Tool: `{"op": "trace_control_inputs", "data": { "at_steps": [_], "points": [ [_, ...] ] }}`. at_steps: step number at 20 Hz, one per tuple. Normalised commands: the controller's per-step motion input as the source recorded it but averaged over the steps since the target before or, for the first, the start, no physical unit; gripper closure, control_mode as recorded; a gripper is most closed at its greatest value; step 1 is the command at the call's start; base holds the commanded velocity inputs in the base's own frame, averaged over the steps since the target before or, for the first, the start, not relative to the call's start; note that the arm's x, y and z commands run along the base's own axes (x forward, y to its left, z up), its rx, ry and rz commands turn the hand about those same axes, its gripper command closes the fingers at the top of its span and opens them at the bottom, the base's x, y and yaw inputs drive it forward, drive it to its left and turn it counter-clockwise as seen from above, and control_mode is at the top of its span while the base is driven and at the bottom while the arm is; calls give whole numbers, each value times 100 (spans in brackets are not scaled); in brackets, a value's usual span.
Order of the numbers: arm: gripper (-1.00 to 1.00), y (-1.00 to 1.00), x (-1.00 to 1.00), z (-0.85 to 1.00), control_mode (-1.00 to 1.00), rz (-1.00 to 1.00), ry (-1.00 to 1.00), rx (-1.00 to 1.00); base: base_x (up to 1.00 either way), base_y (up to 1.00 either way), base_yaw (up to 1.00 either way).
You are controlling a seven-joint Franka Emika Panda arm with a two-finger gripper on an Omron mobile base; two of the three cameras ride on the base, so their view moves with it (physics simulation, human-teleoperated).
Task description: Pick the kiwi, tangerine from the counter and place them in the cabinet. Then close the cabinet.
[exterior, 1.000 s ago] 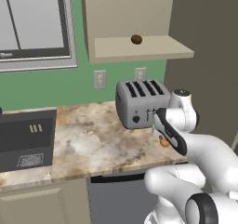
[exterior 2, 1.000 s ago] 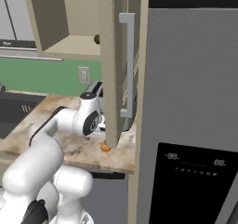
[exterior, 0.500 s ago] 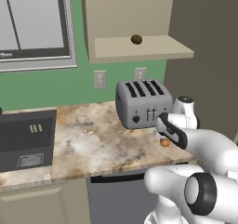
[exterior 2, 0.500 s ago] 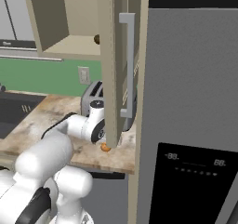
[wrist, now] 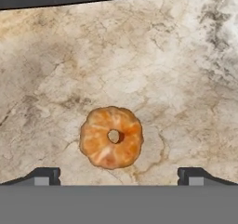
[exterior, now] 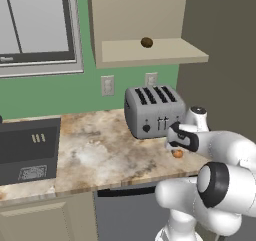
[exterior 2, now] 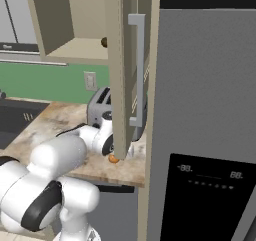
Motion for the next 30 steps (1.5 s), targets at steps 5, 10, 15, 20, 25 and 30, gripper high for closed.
{"op": "trace_control_inputs", "data": {
  "at_steps": [5, 10, 15, 20, 25, 30],
  "points": [
    [-100, 0, 24, -17, -100, 0, 0, 0, 0, 0, 0],
    [-100, 0, 10, -24, -100, 0, 0, 0, 0, 0, 0],
    [-100, 1, 0, -29, -100, 0, 1, 0, 0, 0, 0],
    [100, 15, 0, -34, -100, 0, 5, 0, 0, 0, 0],
    [100, 31, 7, -42, -100, -3, 12, 0, 0, 0, 0],
    [100, 17, -25, -4, -100, -6, 2, 1, 0, 0, 0]
  ]
}}
